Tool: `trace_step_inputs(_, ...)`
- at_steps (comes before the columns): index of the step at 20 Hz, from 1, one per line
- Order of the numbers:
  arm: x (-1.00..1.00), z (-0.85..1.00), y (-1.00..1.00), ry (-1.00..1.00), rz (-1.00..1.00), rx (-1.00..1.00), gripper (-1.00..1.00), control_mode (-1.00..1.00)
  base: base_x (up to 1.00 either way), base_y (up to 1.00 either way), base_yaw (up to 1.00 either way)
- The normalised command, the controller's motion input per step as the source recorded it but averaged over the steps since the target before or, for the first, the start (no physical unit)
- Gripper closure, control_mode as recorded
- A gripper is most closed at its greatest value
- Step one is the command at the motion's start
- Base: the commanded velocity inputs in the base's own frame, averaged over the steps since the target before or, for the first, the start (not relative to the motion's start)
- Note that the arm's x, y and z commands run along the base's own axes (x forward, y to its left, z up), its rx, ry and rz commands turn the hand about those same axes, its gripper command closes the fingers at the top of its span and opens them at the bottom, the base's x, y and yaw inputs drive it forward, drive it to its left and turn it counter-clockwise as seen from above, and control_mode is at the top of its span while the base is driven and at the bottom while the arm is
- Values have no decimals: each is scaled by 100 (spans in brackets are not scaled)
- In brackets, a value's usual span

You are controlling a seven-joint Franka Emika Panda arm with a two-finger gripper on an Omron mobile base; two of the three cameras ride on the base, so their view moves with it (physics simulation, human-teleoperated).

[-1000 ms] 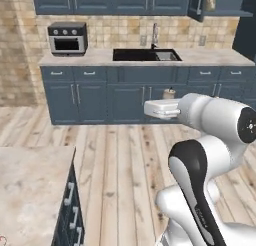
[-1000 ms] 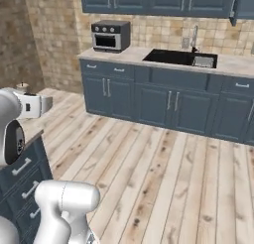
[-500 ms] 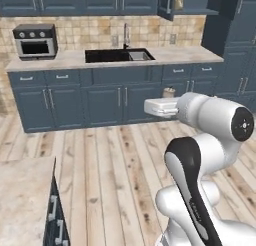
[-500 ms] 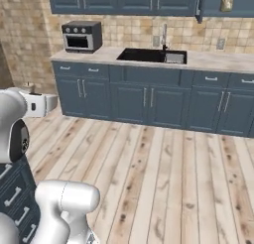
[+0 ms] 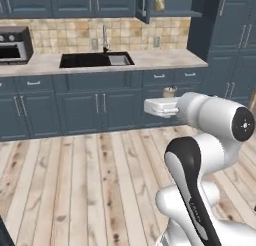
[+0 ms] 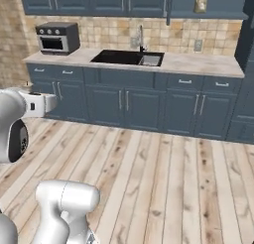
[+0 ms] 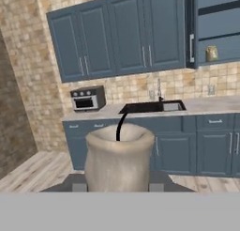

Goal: Pick the candle and candle from the dining table and place them in the open cabinet. Close the cabinet after placing the objects.

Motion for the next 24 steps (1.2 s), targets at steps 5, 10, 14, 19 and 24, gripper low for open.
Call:
trace_step_inputs(5,0,0,0,0,0,0,100,100,98,-51,0)
trace_step_inputs(10,0,0,0,0,0,0,100,100,100,-4,0)
trace_step_inputs(14,0,0,0,0,0,0,100,100,100,-10,0)
trace_step_inputs(19,0,0,0,0,0,0,100,100,94,-46,-2)
trace_step_inputs(24,0,0,0,0,0,0,100,100,81,-75,-7)
